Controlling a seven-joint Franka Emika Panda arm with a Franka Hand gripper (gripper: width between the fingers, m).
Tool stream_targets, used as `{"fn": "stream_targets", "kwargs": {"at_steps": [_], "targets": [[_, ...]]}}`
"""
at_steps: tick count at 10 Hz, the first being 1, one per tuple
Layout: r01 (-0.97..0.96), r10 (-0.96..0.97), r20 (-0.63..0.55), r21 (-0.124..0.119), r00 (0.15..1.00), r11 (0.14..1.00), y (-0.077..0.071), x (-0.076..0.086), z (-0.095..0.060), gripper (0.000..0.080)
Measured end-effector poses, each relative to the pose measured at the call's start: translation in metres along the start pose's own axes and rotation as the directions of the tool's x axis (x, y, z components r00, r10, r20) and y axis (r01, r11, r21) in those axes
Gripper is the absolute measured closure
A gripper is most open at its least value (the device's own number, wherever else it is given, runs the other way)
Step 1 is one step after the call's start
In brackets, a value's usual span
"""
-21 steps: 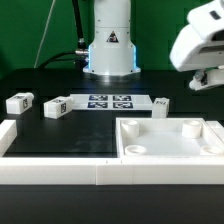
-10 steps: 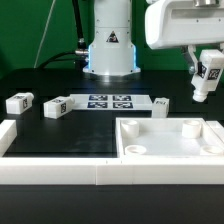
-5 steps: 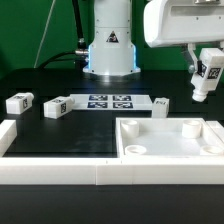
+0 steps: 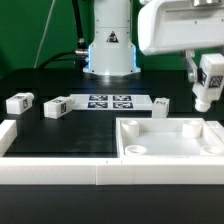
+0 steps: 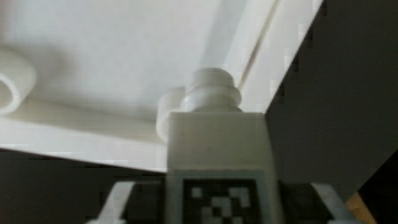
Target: Assemble one leg
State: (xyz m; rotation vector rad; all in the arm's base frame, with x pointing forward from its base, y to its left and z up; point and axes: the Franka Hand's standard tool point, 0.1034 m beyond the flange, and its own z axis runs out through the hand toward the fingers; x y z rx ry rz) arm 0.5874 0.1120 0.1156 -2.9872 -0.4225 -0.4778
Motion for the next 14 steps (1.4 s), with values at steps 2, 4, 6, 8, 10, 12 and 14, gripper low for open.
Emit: {"fn": "stream_targets", "kwargs": {"at_steps": [2, 4, 6, 8, 10, 12, 14], "targets": [[-0.003, 0.003, -0.001, 0.003, 1.0, 1.0, 0.001, 0.005, 0.008, 0.0512], [-0.004, 0.004, -0.031, -0.004, 1.0, 1.0, 0.002, 0.007, 0.008, 0.0512], [-0.004, 0.004, -0.032, -0.005, 0.999, 1.0, 0.003, 0.006, 0.008, 0.0512], [0.014, -0.017, -0.102, -0.027, 0.995, 1.0, 0.008, -0.002, 0.015, 0.0512], [0.009, -0.011, -0.102, -0.023, 0.995, 1.0, 0.01, 0.005, 0.025, 0.0512], [0.009, -0.011, -0.102, -0.019, 0.995, 1.0, 0.009, 0.009, 0.031, 0.0512], [0.006, -0.008, -0.105, -0.019, 0.994, 1.0, 0.011, 0.014, 0.035, 0.0512]]}}
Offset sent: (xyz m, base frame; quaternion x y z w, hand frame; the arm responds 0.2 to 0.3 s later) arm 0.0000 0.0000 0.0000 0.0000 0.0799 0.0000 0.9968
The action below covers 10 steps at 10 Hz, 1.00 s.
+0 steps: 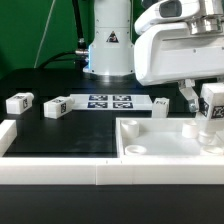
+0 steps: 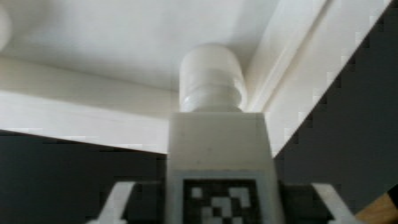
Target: Assemble one leg
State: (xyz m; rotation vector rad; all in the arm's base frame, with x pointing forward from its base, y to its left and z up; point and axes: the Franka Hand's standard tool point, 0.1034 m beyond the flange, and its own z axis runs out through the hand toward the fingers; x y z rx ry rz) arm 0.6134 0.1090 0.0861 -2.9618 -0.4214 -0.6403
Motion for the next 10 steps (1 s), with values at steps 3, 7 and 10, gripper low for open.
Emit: {"fn": "stream_targets", "kwargs": {"at_steps": [3, 7, 10], "targets": [[0.002, -0.002, -0.021, 0.0, 1.0, 1.0, -0.004, 0.002, 0.009, 0.0512], [0.002, -0.002, -0.05, -0.004, 0.999, 1.0, -0.007, -0.005, 0.023, 0.0512], [0.005, -0.006, -0.083, -0.011, 0.997, 1.0, -0.008, -0.006, 0.022, 0.0512]]}}
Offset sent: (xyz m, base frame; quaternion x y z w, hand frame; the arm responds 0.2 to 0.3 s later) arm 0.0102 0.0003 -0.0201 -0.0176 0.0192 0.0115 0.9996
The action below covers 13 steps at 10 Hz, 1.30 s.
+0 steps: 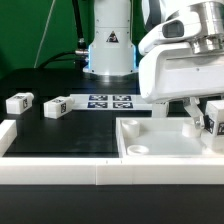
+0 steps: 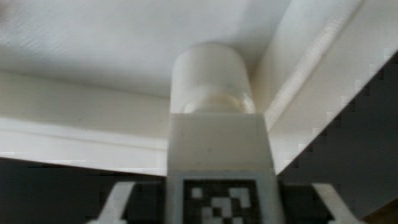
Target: Assemble one leg
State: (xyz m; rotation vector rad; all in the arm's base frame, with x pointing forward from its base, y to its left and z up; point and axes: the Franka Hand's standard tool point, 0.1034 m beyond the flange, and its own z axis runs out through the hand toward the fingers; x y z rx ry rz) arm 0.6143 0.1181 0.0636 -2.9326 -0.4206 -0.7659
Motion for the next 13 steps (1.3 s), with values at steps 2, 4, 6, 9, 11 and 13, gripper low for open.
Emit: {"fn": "stream_targets", "kwargs": {"at_steps": [2, 4, 6, 9, 11, 13], "targets": [[0.0, 0.0, 0.0, 0.0, 1.0, 1.0, 0.0, 0.0, 0.0, 0.0506], [0.0, 0.0, 0.0, 0.0, 1.0, 1.0, 0.0, 0.0, 0.0, 0.0316], [0.0, 0.0, 0.0, 0.0, 1.0, 1.0, 0.0, 0.0, 0.0, 0.0158], [0.0, 0.0, 0.0, 0.0, 1.0, 1.0, 0.0, 0.0, 0.0, 0.0152], [0.001, -0.001, 0.014, 0.001, 1.0, 1.0, 0.003, 0.008, -0.008, 0.0151], [0.001, -0.001, 0.024, 0.002, 1.0, 1.0, 0.006, 0.021, -0.018, 0.0151]]}}
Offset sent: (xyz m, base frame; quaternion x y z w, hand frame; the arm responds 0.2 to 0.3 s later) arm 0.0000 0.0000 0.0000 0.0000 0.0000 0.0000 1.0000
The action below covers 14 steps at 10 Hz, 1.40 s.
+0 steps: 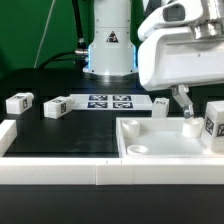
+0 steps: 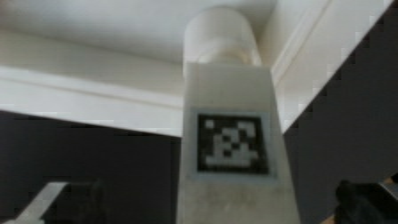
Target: Assemble one leg
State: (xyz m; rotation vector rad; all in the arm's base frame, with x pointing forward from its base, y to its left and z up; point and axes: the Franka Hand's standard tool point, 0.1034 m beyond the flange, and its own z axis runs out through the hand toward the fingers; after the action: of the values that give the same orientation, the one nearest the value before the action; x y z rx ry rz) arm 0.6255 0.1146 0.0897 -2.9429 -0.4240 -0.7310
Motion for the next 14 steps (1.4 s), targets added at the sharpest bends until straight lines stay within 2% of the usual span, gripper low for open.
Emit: {"fn": "stream_targets", "kwargs": {"at_steps": [2, 5, 7, 8, 9, 12, 14], "targets": [[-0.007, 0.007, 0.021, 0.005, 1.0, 1.0, 0.001, 0.003, 0.001, 0.0151], [-0.045, 0.025, 0.303, 0.059, 0.953, 0.997, -0.007, -0.003, 0.007, 0.0151], [-0.057, 0.016, 0.422, 0.084, 0.907, 0.995, -0.006, -0.004, 0.009, 0.0151], [-0.068, 0.004, 0.516, 0.104, 0.856, 0.992, -0.01, -0.011, 0.006, 0.0151], [-0.075, -0.008, 0.577, 0.119, 0.816, 0.99, -0.013, -0.01, 0.006, 0.0151], [-0.077, -0.013, 0.594, 0.126, 0.805, 0.989, -0.013, -0.009, 0.008, 0.0151], [-0.077, -0.013, 0.594, 0.126, 0.805, 0.989, -0.013, -0.009, 0.008, 0.0413]]}}
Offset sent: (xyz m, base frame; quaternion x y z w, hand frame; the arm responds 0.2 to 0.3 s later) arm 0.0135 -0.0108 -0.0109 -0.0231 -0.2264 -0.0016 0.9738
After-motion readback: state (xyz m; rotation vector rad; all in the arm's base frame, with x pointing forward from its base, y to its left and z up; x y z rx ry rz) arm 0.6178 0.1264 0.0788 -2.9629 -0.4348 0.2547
